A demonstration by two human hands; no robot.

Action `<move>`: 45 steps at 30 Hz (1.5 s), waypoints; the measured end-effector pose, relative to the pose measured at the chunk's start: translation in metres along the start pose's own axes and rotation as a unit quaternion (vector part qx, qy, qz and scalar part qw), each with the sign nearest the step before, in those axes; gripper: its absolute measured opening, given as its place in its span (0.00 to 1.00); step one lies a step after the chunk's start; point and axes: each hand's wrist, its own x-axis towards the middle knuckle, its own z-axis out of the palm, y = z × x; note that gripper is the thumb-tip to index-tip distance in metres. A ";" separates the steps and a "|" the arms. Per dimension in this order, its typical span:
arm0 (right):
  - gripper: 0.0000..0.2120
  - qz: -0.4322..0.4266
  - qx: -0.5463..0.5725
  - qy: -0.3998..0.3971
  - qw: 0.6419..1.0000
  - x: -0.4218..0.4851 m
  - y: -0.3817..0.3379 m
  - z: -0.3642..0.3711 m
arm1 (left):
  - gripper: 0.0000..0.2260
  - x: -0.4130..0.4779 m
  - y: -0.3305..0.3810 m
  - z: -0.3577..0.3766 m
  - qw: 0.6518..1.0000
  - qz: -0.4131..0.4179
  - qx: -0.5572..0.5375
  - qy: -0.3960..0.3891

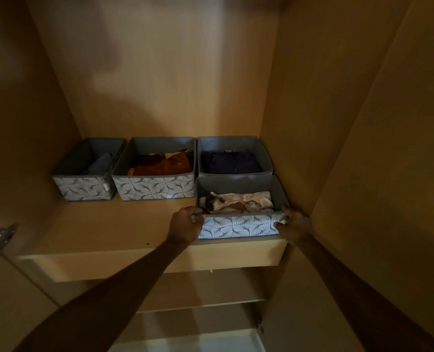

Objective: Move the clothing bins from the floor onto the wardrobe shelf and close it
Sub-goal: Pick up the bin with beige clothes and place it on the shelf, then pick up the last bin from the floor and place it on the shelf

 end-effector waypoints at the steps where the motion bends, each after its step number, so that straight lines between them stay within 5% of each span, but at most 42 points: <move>1: 0.32 -0.006 -0.006 -0.006 1.000 -0.002 0.000 0.001 | 0.09 -0.001 -0.002 0.000 1.000 0.001 -0.013 -0.002; 14: 0.26 -0.118 0.215 -0.060 0.968 -0.078 -0.054 0.050 | 0.11 -0.065 -0.017 -0.017 0.955 -0.099 -0.260 0.101; 28: 0.22 -0.140 0.222 -0.385 0.885 -0.150 -0.041 0.160 | 0.09 -0.252 -0.085 -0.022 0.894 -0.332 -0.211 0.217; 40: 0.22 -0.282 0.069 -0.635 0.715 -0.286 -0.045 0.222 | 0.09 -0.473 -0.050 0.000 0.722 -0.488 -0.199 0.448; 45: 0.16 -0.375 -0.003 -0.702 0.605 -0.395 -0.043 0.223 | 0.11 -0.584 -0.010 0.022 0.600 -0.509 -0.212 0.580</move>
